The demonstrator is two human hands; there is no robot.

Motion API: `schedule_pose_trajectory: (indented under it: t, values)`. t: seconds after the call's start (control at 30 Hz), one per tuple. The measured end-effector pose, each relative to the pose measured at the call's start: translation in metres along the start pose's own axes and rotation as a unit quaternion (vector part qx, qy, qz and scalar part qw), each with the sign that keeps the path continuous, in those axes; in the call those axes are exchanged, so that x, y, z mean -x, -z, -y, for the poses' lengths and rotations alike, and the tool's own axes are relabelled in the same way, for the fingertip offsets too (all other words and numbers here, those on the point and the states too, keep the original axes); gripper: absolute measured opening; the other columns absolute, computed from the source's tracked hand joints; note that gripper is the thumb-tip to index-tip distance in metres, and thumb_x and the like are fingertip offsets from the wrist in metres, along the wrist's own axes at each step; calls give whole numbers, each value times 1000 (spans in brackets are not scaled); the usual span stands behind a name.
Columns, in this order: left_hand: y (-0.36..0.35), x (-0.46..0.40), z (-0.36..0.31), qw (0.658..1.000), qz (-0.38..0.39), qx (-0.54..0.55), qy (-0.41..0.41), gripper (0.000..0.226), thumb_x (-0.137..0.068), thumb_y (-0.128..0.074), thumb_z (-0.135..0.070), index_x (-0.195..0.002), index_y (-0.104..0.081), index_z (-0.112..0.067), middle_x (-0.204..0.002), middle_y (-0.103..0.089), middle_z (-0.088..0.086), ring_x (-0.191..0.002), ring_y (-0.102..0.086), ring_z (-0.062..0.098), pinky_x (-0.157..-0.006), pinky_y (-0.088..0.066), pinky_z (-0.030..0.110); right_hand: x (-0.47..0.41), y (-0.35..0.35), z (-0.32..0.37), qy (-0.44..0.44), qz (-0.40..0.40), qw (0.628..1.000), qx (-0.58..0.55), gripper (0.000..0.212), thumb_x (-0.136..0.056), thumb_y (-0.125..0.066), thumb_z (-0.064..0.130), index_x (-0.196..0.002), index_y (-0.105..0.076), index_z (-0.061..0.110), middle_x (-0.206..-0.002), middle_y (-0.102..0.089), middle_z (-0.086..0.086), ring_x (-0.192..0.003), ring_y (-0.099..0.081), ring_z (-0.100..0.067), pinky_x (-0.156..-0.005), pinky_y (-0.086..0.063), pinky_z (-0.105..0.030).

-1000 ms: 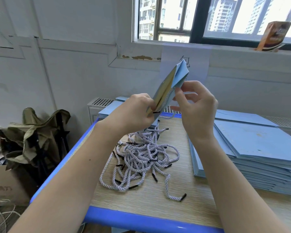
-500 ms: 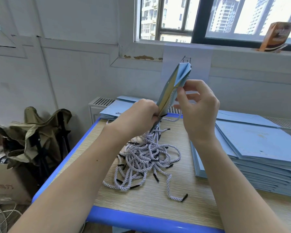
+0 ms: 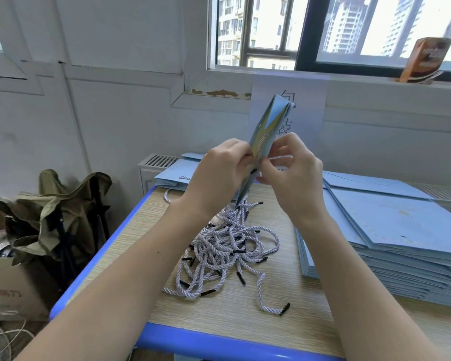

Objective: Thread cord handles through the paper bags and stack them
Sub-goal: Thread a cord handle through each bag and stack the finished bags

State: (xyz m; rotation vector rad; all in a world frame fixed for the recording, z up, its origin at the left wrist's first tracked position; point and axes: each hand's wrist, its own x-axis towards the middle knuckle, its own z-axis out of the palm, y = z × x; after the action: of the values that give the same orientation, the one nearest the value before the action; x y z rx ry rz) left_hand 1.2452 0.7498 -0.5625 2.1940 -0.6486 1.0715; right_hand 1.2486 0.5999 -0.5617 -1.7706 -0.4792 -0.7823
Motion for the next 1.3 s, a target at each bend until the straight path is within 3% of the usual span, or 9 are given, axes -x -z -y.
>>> schedule_pose_trajectory:
  t: [0.07,0.27,0.43,0.63,0.8,0.93,1.0,1.3]
  values:
    - [0,-1,-1,999,-30,2,-11,17,-94,-57,-15,-92,-69,-3,-89,-68,8,-78,-61,25,-72,-50,42,1,-1,0,0,8,1000,-4,14,-86,-73,9,-86,-61,14,-82,-67,2,-75,-71,-19,-58,-62,-41]
    - [-2,1,4,1000,-17,-3,-11,26,-96,-54,-29,-98,-74,-12,-96,-68,2,-82,-65,26,-70,-55,42,1,-1,1,2,19,1000,-2,14,-85,-71,6,-86,-61,15,-81,-68,5,-74,-71,-17,-59,-62,-42]
    - [-1,3,1,992,-119,-43,-11,21,-96,-59,-22,-92,-74,-7,-88,-70,4,-74,-64,26,-63,-53,42,4,-1,7,0,28,1000,-13,11,-87,-72,9,-87,-61,11,-82,-67,0,-75,-70,-22,-55,-62,-39]
    - [1,3,-2,981,-183,-48,-34,22,-97,-59,-20,-91,-73,-5,-92,-69,3,-74,-63,23,-61,-53,41,7,-2,13,-7,49,999,-17,16,-87,-67,1,-76,-57,8,-68,-64,-3,-60,-64,-12,-50,-49,-13]
    - [0,5,-2,984,-154,-80,-35,22,-97,-60,-29,-100,-74,-12,-95,-67,-2,-71,-62,22,-56,-53,40,7,-3,12,7,47,999,-14,20,-85,-66,-3,-73,-56,9,-66,-63,-2,-63,-66,-17,-51,-48,-11]
    - [-2,4,3,989,-92,-115,19,37,-96,-59,-34,-129,-63,-18,-94,-64,1,-73,-61,28,-59,-53,39,7,-4,9,17,55,998,-7,20,-87,-67,-1,-74,-54,8,-65,-60,3,-62,-66,-15,-51,-56,-21]
    - [-2,5,4,990,-67,-114,39,39,-98,-56,-35,-135,-58,-22,-93,-62,1,-76,-60,28,-62,-51,39,7,-4,8,22,58,998,-5,19,-87,-67,-1,-74,-55,7,-66,-60,3,-60,-65,-12,-51,-57,-22]
    - [-2,3,3,992,-44,-91,69,15,-99,-56,-29,-100,-67,-19,-90,-57,-3,-76,-56,25,-61,-44,35,6,-5,5,27,61,998,2,13,-86,-66,-1,-78,-56,2,-69,-62,-4,-64,-67,-19,-52,-60,-31]
